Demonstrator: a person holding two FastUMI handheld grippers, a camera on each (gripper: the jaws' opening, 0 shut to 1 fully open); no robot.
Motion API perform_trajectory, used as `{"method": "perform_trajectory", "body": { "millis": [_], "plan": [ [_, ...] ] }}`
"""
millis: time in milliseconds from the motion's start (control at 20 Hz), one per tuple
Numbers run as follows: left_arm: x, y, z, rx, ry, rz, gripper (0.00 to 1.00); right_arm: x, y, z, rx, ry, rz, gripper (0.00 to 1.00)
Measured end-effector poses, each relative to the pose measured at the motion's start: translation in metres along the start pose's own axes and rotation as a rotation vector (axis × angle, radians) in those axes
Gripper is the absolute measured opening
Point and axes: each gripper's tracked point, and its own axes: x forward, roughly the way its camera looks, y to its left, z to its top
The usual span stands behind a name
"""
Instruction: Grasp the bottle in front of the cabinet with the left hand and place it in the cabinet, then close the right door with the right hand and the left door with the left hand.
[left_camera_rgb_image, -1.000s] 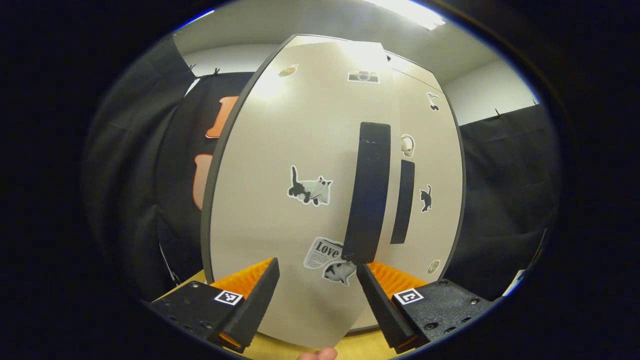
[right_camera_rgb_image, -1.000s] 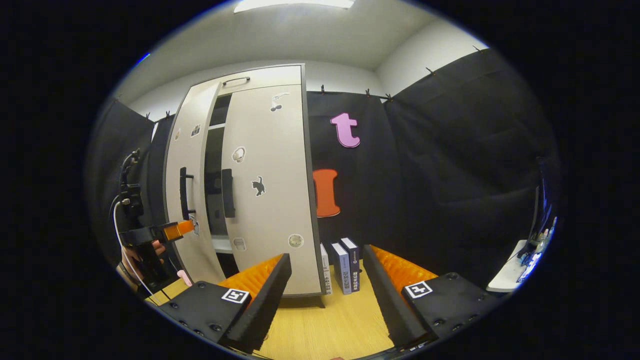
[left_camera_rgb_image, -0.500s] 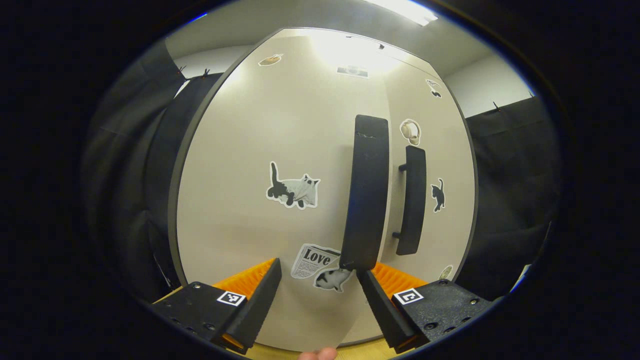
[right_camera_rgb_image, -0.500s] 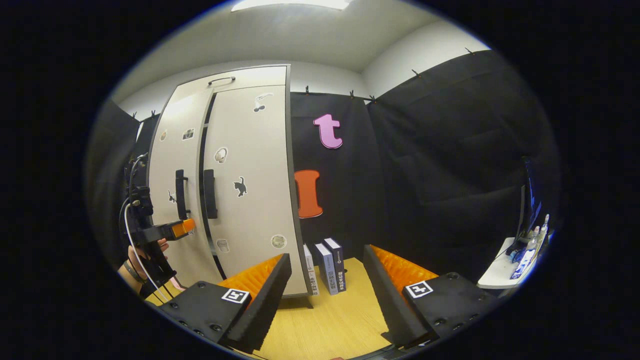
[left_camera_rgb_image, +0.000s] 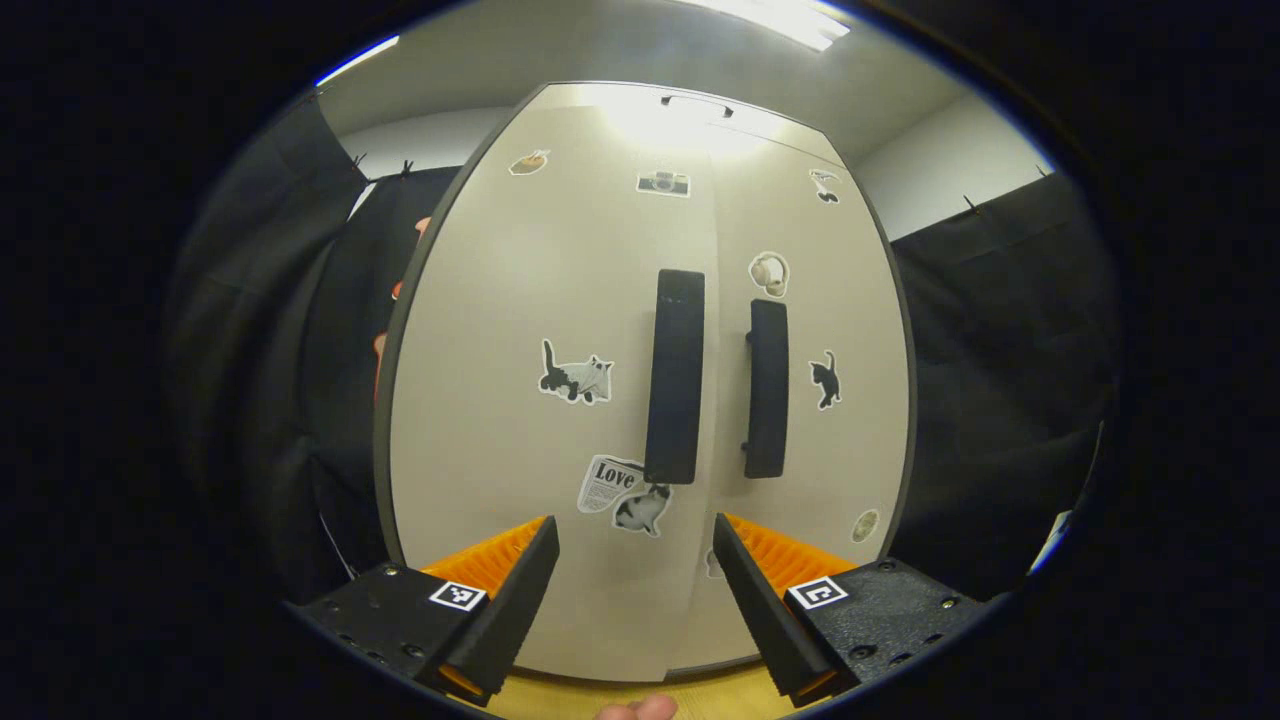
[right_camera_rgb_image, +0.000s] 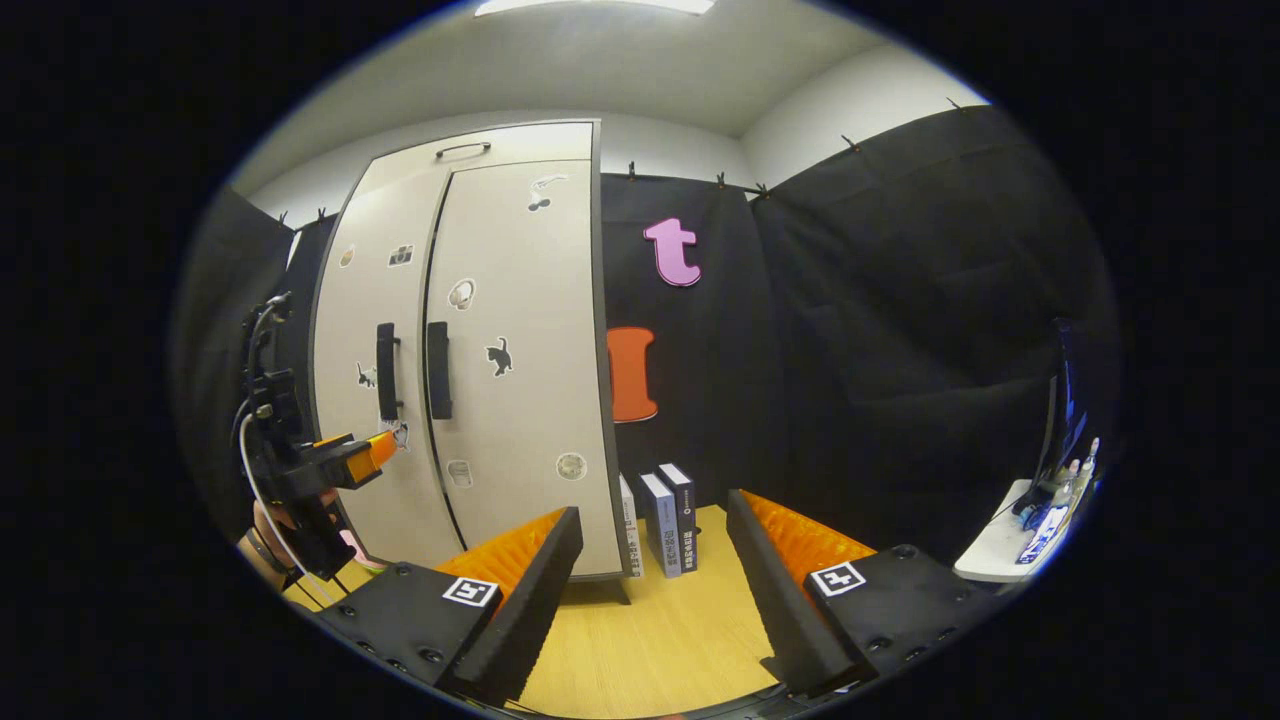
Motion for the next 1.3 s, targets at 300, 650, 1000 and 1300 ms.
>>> {"method": "perform_trajectory", "body": {
  "millis": [300,650,1000,1300],
  "plan": [
    [-0.087,0.009,0.038,-0.022,-0.03,0.053,0.95,0.002,0.027,-0.002,0.002,0.019,0.166,0.97],
    [-0.18,0.015,0.068,-0.012,-0.068,0.17,0.94,-0.008,0.048,0.0,0.01,-0.003,0.325,0.97],
    [-0.219,0.01,0.069,-0.06,-0.057,0.202,0.95,-0.02,0.043,-0.007,0.031,0.007,0.36,0.97],
    [-0.227,0.002,0.06,-0.048,-0.039,0.196,0.95,-0.025,0.039,-0.015,0.019,0.017,0.36,0.97]
  ]
}}
